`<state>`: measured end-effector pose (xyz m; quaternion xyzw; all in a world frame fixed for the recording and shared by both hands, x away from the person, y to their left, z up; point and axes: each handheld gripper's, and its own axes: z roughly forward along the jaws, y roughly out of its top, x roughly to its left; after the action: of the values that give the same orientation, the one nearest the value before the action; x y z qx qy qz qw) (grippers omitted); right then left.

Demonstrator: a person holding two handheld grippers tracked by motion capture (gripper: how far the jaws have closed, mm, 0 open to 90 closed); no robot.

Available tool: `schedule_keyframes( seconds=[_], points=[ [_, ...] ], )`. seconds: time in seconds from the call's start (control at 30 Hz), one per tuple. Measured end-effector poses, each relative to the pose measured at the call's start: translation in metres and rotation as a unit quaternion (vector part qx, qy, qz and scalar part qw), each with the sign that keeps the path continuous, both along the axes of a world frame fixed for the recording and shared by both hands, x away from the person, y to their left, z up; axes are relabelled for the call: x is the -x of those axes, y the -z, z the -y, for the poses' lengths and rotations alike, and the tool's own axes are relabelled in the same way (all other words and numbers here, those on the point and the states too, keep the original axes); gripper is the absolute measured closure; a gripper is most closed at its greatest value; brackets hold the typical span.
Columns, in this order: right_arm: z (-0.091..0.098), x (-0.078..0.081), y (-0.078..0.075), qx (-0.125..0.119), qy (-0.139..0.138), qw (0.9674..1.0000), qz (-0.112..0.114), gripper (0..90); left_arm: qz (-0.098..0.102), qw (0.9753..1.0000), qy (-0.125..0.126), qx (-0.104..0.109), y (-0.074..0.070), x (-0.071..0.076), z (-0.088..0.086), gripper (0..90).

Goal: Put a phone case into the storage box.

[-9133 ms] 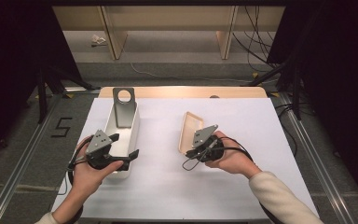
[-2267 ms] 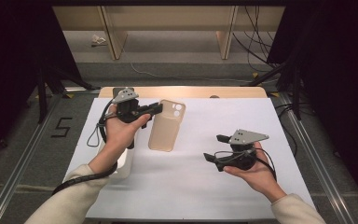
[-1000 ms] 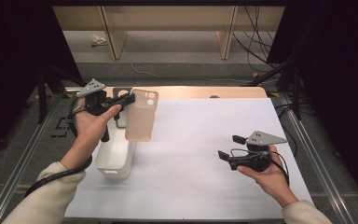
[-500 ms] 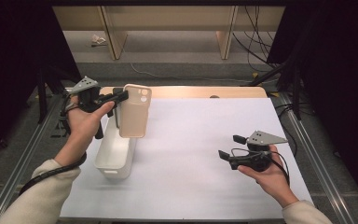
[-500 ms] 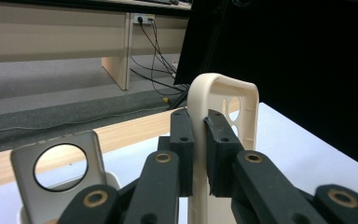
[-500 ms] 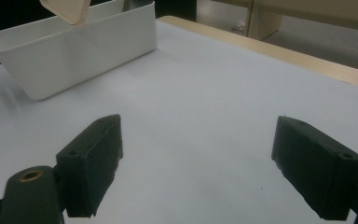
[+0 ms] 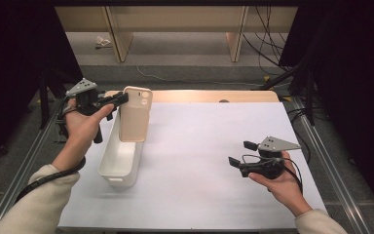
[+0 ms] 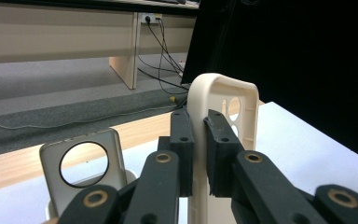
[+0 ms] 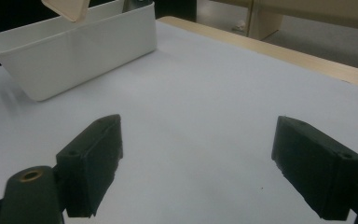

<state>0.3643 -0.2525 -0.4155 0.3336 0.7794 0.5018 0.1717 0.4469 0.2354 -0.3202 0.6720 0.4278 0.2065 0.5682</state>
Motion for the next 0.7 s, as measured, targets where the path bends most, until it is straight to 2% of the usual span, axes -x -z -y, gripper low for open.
schedule_keyframes(
  seconds=[0.7],
  points=[
    [0.000, 0.000, 0.000, -0.001, 0.002, 1.0000, -0.002, 17.4, 0.003, 0.9999, -0.009, -0.007, -0.002, -0.008, -0.014, 82.5]
  ],
)
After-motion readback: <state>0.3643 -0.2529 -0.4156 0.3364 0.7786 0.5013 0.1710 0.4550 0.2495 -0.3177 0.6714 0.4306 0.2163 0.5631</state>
